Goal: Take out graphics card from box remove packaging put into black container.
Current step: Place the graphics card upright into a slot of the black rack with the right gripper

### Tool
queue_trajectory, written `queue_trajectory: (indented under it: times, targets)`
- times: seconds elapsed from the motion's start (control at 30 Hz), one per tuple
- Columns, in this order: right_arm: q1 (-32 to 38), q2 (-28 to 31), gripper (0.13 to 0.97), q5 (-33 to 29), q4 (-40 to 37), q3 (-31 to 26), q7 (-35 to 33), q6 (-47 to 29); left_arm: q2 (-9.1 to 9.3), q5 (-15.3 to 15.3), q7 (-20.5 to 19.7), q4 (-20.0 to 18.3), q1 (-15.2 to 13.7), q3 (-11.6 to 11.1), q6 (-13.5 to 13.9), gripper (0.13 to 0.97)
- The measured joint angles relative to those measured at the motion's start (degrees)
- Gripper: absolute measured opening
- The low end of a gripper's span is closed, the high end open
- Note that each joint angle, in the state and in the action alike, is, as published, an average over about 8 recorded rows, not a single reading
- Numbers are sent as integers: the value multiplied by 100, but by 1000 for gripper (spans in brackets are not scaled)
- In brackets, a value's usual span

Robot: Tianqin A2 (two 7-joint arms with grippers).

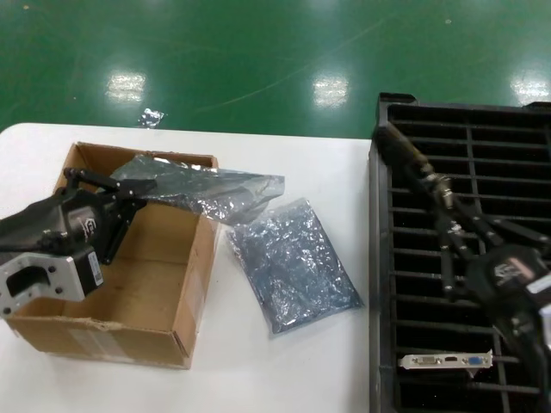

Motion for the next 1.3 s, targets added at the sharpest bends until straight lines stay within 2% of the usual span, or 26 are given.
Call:
queue_trajectory:
  times: [0.17, 0.37, 0.47, 0.67, 0.83, 1.03, 1.3]
  targets:
    - [327, 148, 187, -560, 117, -51, 160, -650, 0, 0, 0, 0, 0, 0, 0, 139]
    - [1131, 684, 187, -1415, 310, -42, 594, -1974, 0, 0, 0, 0, 0, 0, 0, 139]
    - [1606, 1005, 187, -1619, 374, -95, 807, -2639, 0, 0, 0, 0, 0, 0, 0, 139]
    - [2380, 1696, 187, -1309, 425, -335, 969, -3752, 0, 0, 0, 0, 0, 0, 0, 139]
    - [2617, 2234, 187, -784, 453, -475, 875, -4342, 0, 0, 0, 0, 0, 0, 0, 139]
    - [2572, 2647, 187, -461, 546, -403, 788, -4539, 0, 0, 0, 0, 0, 0, 0, 139]
    - [2542, 2735, 187, -411, 585, -354, 780, -4542, 0, 0, 1, 0, 0, 0, 0, 139]
